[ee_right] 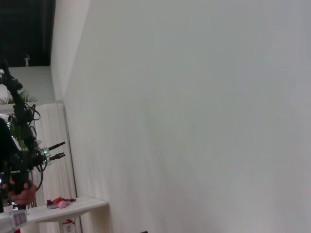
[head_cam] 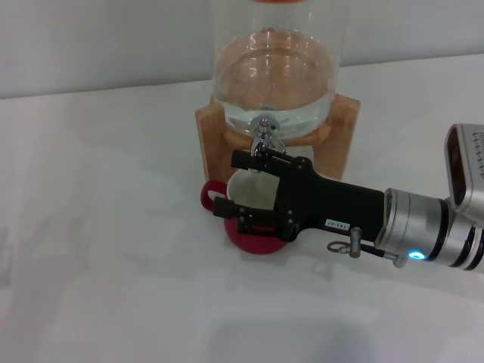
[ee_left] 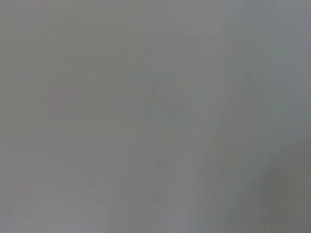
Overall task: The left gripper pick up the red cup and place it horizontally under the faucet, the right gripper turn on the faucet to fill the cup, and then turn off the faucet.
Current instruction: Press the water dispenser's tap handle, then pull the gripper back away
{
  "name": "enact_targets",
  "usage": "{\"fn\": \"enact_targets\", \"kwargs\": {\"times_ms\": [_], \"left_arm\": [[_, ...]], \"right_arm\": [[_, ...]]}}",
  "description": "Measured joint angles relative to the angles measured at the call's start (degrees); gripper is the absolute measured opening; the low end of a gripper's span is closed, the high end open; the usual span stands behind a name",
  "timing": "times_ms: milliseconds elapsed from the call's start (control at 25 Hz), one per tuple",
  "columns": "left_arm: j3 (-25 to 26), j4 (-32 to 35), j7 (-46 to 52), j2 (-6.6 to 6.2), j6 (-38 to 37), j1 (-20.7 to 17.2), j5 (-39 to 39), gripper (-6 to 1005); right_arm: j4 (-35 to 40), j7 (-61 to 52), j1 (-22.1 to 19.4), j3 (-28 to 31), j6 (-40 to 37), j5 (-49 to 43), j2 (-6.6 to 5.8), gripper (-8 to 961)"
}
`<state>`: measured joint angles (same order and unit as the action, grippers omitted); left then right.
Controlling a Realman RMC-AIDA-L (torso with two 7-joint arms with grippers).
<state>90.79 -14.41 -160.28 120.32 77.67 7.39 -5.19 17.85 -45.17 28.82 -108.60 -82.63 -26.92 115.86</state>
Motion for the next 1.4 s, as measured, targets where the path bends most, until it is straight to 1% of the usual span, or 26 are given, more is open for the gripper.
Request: {"fn": "enact_targets", "kwargs": {"times_ms": [1400], "left_arm": [[-0.84, -0.35, -0.03, -0.09, -0.11, 0.17, 0.02, 480]], "right_arm": [[-0.01, 0.53, -0.33, 2.97, 0.71, -0.24, -0.87, 839]]}}
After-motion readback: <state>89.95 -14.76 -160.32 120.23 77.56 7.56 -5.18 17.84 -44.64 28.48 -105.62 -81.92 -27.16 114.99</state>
